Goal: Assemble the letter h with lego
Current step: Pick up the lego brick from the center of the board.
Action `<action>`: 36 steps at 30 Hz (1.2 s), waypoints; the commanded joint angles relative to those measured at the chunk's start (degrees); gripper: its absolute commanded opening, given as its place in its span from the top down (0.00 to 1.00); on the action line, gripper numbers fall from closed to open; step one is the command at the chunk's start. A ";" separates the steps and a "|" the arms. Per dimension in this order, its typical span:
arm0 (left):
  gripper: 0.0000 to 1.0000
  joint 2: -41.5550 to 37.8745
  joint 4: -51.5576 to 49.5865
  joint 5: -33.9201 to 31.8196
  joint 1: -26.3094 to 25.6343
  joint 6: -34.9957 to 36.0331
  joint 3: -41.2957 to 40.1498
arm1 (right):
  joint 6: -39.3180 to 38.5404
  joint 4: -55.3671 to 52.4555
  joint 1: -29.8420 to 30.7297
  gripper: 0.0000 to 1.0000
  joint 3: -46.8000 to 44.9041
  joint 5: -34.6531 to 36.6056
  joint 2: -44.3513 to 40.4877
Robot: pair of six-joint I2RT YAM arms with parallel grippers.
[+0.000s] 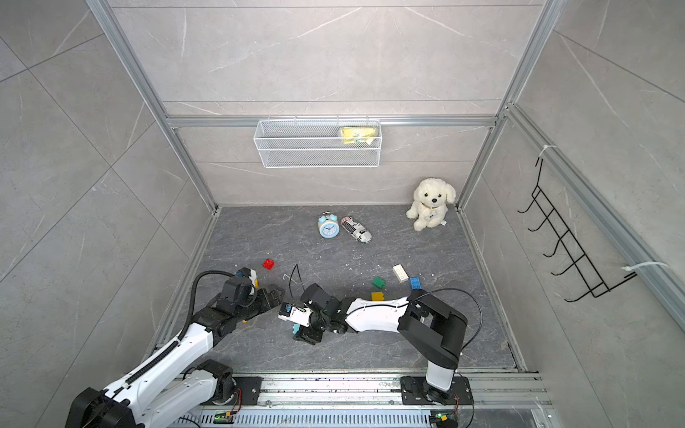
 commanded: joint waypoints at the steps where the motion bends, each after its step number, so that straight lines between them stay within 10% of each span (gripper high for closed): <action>1: 0.03 -0.64 1.81 1.77 0.64 0.01 -0.05 | -1.92 -1.28 0.50 0.35 1.76 3.03 2.69; 13: 0.05 -0.37 1.01 2.47 3.61 -1.26 -0.68 | -2.00 -1.02 0.48 0.39 2.59 4.88 5.14; 22: 0.07 -0.76 -0.22 3.22 5.42 -2.43 -0.89 | -4.73 -1.22 1.25 0.66 2.09 5.90 5.06; 36: 0.09 -0.60 0.12 5.68 8.40 -3.70 -2.23 | -6.71 3.31 3.87 0.62 -0.43 14.49 4.75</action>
